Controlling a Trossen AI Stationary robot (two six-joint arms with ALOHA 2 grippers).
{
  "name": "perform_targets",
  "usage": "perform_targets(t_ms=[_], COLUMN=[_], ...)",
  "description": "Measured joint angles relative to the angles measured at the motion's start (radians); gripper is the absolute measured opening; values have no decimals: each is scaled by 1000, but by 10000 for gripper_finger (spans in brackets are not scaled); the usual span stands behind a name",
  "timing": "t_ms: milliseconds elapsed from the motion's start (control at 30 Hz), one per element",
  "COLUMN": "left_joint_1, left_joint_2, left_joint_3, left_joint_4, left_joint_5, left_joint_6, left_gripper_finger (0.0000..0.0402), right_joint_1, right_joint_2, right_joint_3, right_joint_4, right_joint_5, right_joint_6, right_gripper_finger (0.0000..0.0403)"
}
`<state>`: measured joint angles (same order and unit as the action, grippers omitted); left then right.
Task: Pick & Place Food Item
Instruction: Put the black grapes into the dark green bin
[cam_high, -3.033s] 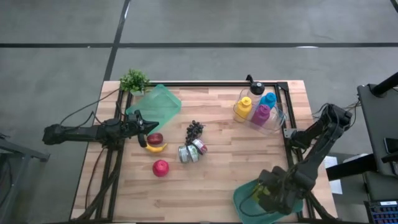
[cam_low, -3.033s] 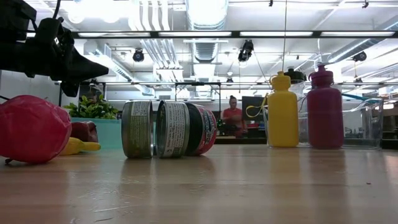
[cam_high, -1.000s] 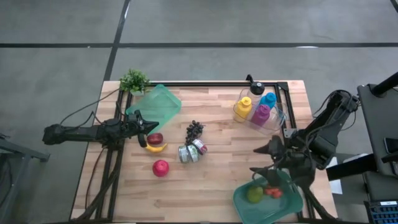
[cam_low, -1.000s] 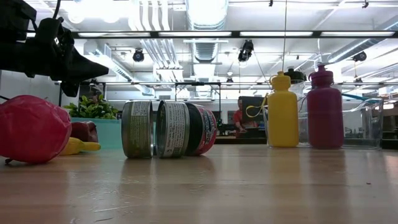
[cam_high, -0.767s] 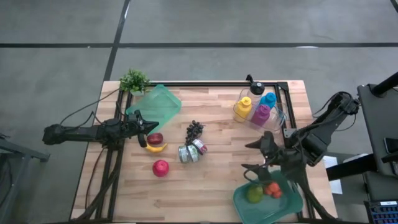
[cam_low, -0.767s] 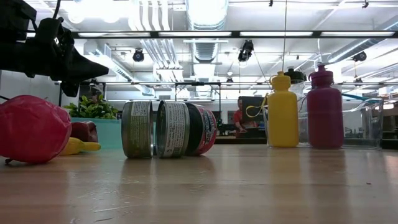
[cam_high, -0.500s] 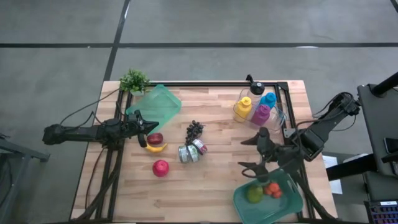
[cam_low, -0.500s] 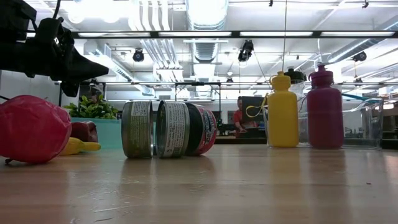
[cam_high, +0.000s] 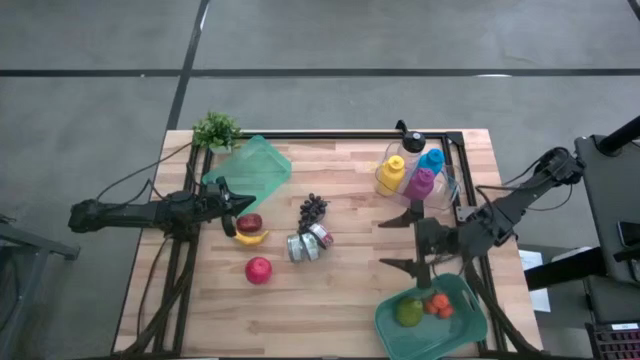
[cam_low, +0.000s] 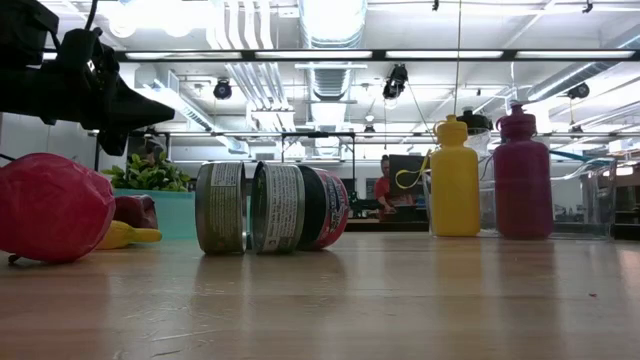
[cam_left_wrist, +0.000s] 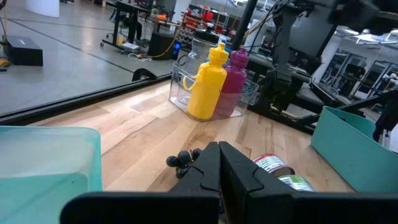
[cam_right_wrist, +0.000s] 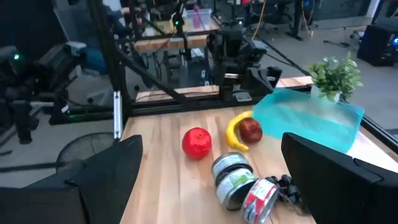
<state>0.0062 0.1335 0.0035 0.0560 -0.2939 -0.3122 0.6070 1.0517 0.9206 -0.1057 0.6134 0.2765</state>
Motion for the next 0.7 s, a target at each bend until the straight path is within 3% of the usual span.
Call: perform_targets(t_ms=[167,400,700], left_joint_1=[0,0,0], left_joint_2=[0,0,0], left_joint_3=[0,0,0], left_joint_4=[0,0,0], left_joint_5=[0,0,0], left_joint_6=[0,0,0], left_gripper_finger=[1,1,1], right_joint_1=[-42,-56,-183], right_joint_2=[-61,-63,2], right_joint_3=[-105,-203,-156], right_joint_4=[170,389,294], right_joint_5=[-64,-65,-120], right_joint_6=[-27,-164,-67], right_gripper_finger=[380,380,380])
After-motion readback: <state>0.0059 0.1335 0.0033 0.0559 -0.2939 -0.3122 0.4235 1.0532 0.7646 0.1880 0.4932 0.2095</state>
